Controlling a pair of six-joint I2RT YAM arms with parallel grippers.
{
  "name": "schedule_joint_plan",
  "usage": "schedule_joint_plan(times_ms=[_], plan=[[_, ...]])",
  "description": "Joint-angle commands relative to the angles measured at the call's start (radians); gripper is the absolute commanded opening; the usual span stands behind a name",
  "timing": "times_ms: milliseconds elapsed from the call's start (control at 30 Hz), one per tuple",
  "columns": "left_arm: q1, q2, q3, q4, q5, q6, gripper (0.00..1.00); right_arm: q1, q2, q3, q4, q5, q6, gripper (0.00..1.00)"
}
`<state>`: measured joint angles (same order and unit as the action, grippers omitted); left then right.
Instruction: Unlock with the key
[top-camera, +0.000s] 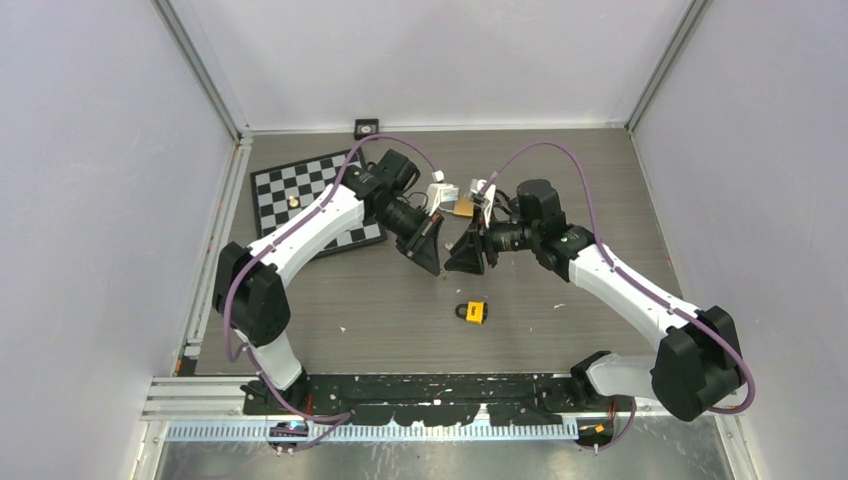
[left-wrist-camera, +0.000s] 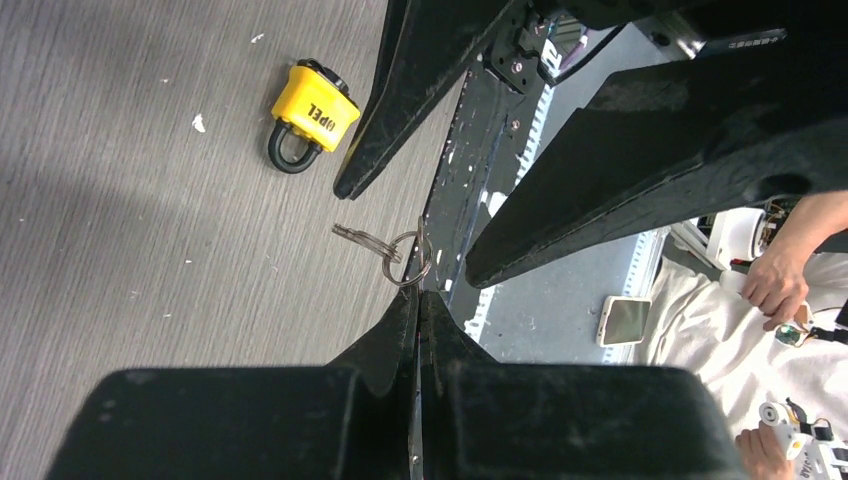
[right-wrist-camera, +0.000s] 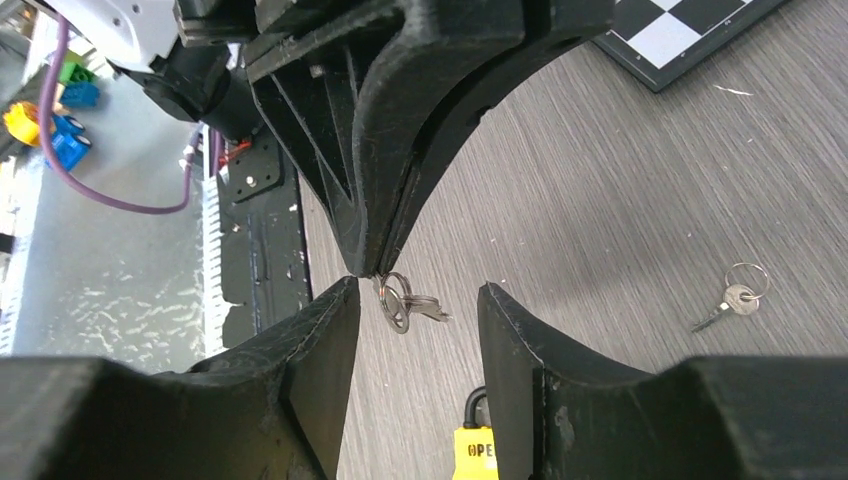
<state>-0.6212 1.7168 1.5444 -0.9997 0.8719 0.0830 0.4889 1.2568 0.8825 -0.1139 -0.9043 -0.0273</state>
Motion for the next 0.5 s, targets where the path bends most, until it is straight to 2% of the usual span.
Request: schedule_joint_plan(times_ms=[0,200,467], plan=[[0.002,0.004,0.034,0.026,0.053,-0.019,0.00,0.032,0.010,0.019,-0.039,0.053,-0.100,0.51],[0.002,-0.002,0.021,0.039,0.061,-0.025,0.00,0.074,0.026,0.030,-0.085,0.119,-0.163,0.48],[0.002,-0.005,-0.002,0.039,0.061,-0.013,0.00,0.077,0.032,0.045,-0.064,0.201,-0.114,0.40]])
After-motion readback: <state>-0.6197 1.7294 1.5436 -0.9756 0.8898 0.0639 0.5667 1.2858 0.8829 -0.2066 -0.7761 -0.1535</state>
